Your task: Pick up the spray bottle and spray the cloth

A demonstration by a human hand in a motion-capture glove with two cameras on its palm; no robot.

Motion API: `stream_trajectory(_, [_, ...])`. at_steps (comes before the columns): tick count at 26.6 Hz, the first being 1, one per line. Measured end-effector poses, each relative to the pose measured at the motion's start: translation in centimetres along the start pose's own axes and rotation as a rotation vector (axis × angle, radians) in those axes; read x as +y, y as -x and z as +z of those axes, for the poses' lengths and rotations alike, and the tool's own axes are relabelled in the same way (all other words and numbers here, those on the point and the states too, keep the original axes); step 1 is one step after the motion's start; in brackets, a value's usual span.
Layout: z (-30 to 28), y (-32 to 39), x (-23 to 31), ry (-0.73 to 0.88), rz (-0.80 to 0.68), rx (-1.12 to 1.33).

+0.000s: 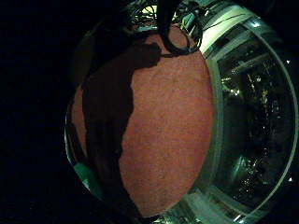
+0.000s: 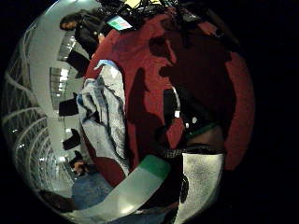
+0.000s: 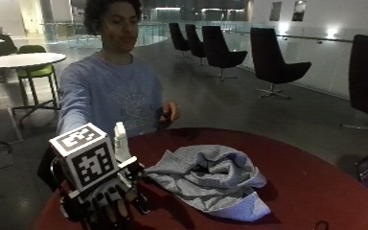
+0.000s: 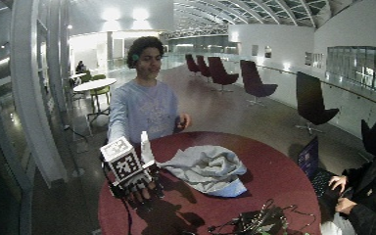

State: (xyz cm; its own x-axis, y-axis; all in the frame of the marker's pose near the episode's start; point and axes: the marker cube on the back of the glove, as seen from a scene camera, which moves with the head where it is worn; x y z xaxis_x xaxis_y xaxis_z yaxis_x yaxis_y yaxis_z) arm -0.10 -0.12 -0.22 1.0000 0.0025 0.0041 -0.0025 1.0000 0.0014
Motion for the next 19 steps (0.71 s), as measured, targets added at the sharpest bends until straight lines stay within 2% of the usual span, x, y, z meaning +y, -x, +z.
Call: stream_trajectory(19, [0.06,0.25,0.05,0.014,0.011,-0.016])
